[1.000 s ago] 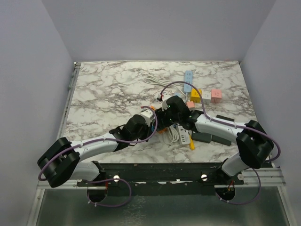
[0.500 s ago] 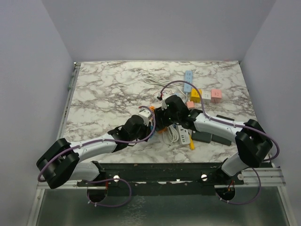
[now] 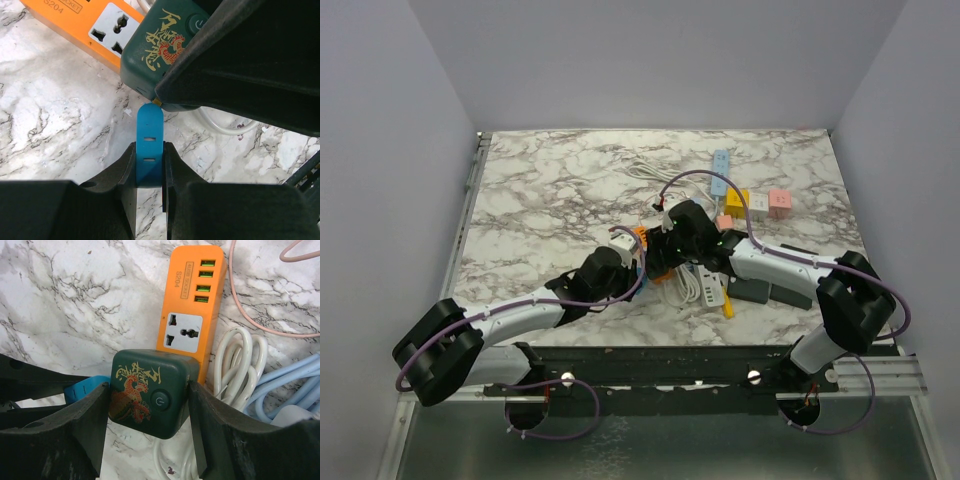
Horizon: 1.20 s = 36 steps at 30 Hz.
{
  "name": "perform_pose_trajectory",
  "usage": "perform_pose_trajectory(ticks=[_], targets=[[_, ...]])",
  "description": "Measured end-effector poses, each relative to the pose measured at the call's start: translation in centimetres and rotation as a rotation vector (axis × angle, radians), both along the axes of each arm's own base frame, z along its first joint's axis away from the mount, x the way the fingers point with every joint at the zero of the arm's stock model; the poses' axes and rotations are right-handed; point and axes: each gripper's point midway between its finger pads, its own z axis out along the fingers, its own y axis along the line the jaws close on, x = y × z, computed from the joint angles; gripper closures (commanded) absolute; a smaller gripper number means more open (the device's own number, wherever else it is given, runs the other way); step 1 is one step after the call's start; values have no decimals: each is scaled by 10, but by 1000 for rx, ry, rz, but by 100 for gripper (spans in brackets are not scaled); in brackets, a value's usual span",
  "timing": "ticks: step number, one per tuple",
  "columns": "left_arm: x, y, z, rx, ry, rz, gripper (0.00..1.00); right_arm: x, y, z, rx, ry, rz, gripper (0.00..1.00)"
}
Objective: Pull the plug off the socket
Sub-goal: Remove the plug from the socket.
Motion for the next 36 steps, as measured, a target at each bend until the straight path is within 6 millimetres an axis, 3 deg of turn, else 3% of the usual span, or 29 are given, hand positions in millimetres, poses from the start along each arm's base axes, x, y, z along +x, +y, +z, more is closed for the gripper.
perform_pose_trajectory(ticks=[20, 36], targets=[[5, -2, 2, -16, 73, -54, 100, -1, -5, 2, 13, -40, 49, 72], [-3, -10, 1, 15, 29, -65, 100, 1, -9, 0, 20, -5, 95, 72]])
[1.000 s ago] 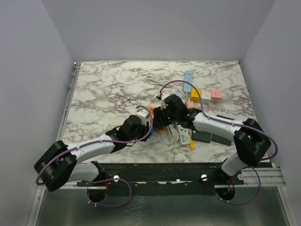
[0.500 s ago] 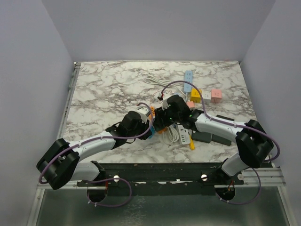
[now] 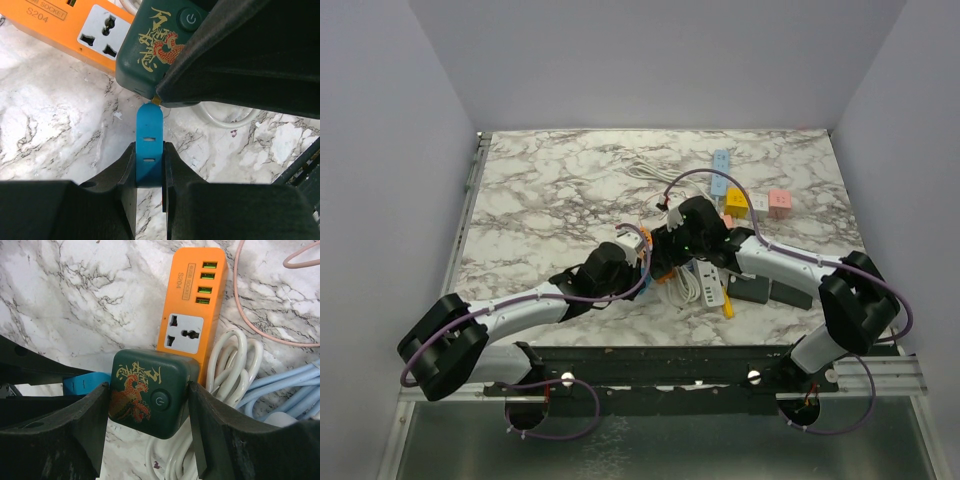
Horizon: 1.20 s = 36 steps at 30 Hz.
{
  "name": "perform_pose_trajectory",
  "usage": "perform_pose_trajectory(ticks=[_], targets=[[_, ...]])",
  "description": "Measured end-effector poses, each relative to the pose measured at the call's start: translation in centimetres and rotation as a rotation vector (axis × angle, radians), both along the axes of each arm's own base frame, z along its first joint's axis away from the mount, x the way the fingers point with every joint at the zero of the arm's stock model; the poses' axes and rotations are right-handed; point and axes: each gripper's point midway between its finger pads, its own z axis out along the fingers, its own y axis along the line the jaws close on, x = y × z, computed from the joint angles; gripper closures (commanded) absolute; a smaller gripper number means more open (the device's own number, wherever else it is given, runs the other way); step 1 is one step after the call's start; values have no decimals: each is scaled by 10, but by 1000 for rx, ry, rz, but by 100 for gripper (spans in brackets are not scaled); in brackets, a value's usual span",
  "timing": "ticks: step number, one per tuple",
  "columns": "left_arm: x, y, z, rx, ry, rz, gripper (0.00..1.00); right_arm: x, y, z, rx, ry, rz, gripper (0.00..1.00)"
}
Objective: Pull the plug off the socket
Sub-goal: Remove the plug from the socket.
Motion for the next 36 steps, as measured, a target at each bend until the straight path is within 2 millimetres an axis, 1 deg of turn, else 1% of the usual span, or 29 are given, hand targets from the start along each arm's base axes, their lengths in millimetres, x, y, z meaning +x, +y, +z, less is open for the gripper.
perform_pose_trajectory(ticks=[9, 16, 21, 31, 36], targets=[[0, 0, 0, 5, -15, 8, 100, 0, 0, 0, 0, 15, 29, 72], [3, 5, 0, 16, -22, 42, 100, 0, 0, 0, 0, 15, 35, 72], [4, 11, -1, 25, -4, 62, 100, 1, -2, 0, 2, 17, 32, 73], [4, 12, -1, 29, 4, 51, 100, 1, -2, -1, 2, 18, 32, 73], [2, 24, -10, 71, 37, 71, 100, 2, -4, -1, 2, 22, 30, 73]])
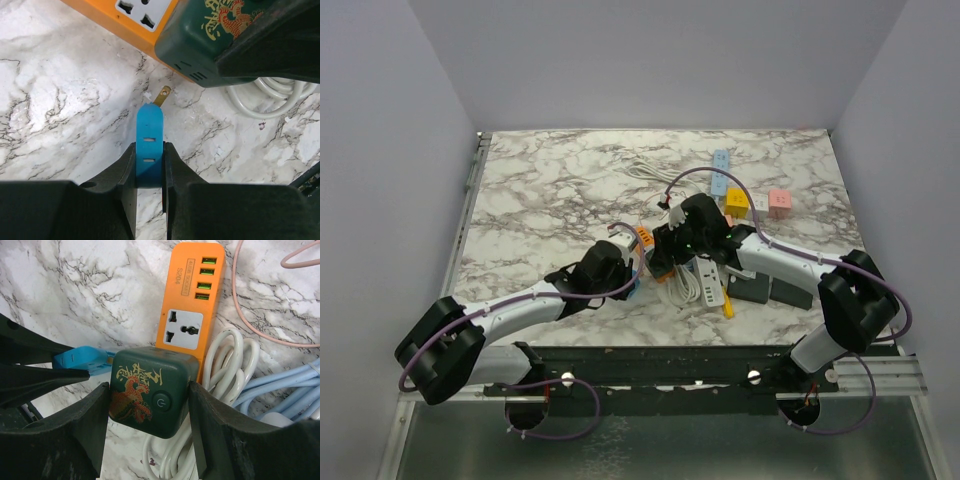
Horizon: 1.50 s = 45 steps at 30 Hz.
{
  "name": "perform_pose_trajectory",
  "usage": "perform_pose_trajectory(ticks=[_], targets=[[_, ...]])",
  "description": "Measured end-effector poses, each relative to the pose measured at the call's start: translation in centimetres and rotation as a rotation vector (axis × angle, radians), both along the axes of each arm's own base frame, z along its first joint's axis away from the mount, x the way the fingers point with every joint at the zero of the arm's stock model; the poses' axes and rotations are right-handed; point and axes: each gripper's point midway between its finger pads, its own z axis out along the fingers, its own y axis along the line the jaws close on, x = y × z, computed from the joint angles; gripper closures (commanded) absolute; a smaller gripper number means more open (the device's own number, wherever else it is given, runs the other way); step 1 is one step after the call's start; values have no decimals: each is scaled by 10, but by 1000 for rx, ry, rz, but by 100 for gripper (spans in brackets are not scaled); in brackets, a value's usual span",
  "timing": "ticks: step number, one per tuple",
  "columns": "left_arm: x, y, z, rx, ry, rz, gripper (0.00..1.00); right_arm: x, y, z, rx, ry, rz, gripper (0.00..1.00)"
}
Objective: Pull the plug off the socket
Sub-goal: Remove the plug from the socket, then place the plug at the center of the board.
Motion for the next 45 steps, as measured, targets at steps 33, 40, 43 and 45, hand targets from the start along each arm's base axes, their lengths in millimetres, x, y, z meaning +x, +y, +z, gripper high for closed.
perform_pose_trajectory(ticks=[33, 40, 43, 45], targets=[[70, 59, 4, -192, 109, 373, 100, -1, -1, 0, 3, -1, -1, 73], [91, 61, -3, -221, 130, 419, 100, -1, -2, 0, 9, -7, -2, 73], [96, 60, -4, -227, 124, 415, 96, -1, -2, 0, 9, -8, -2, 72], [98, 59, -4, -227, 117, 411, 81, -2, -2, 0, 9, -8, -2, 72]])
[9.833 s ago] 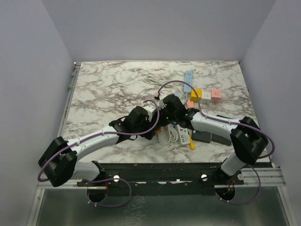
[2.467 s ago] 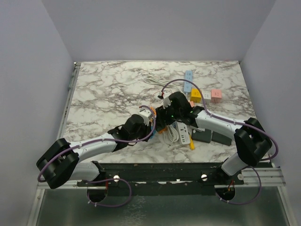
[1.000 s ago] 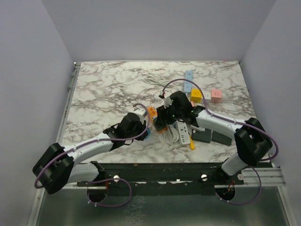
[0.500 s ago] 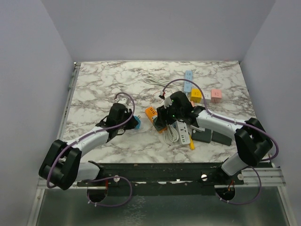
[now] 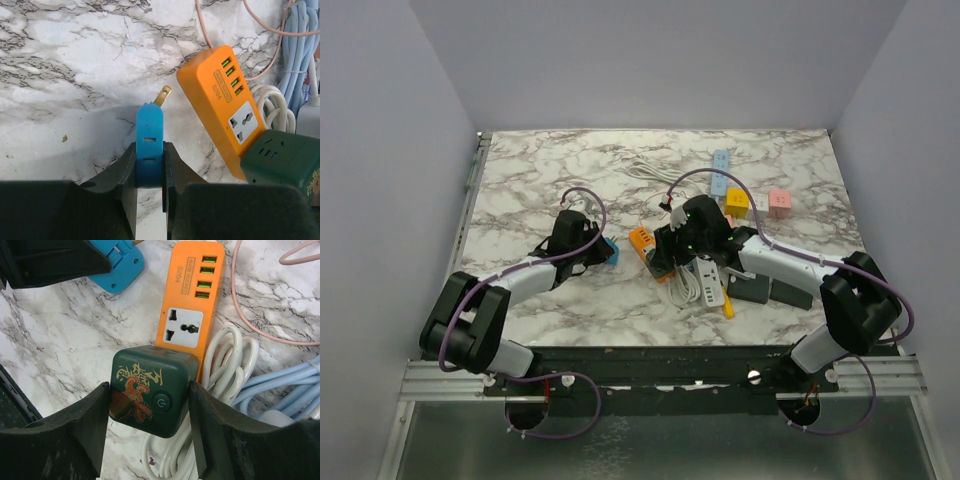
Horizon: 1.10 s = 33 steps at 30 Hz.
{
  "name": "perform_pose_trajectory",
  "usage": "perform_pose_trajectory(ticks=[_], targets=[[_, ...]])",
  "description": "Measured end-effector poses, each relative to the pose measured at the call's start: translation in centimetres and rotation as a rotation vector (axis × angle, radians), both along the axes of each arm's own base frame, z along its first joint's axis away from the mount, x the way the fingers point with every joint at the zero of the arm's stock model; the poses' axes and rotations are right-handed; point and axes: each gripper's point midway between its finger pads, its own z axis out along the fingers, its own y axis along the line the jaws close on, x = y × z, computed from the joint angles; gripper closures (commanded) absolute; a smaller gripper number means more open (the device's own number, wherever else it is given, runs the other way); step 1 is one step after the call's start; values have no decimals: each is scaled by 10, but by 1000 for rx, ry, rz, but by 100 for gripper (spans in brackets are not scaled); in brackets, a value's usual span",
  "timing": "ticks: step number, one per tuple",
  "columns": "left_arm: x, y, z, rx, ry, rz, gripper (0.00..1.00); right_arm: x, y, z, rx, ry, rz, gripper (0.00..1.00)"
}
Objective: Pull the plug off the socket
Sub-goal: Place the plug at the center of the board, then remove the plug from the socket.
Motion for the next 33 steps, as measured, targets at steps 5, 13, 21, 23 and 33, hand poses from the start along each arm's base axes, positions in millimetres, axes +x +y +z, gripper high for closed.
perform_pose_trajectory(ticks=[5, 13, 21, 23, 33], targets=[[1, 1, -1, 11, -6, -3, 55, 0, 0, 0, 1, 0, -1, 69], [-3, 13, -11, 85, 16, 6, 30, 0, 0, 0, 1, 0, -1, 68], [-3, 20, -3, 105, -3, 36, 19, 0, 0, 1, 1, 1, -3, 50], [-1, 21, 7, 95, -31, 45, 18, 0, -1, 1, -1, 3, -8, 39], [1, 15, 47, 9, -115, 59, 18, 2, -16, 14, -65, -69, -86, 20]])
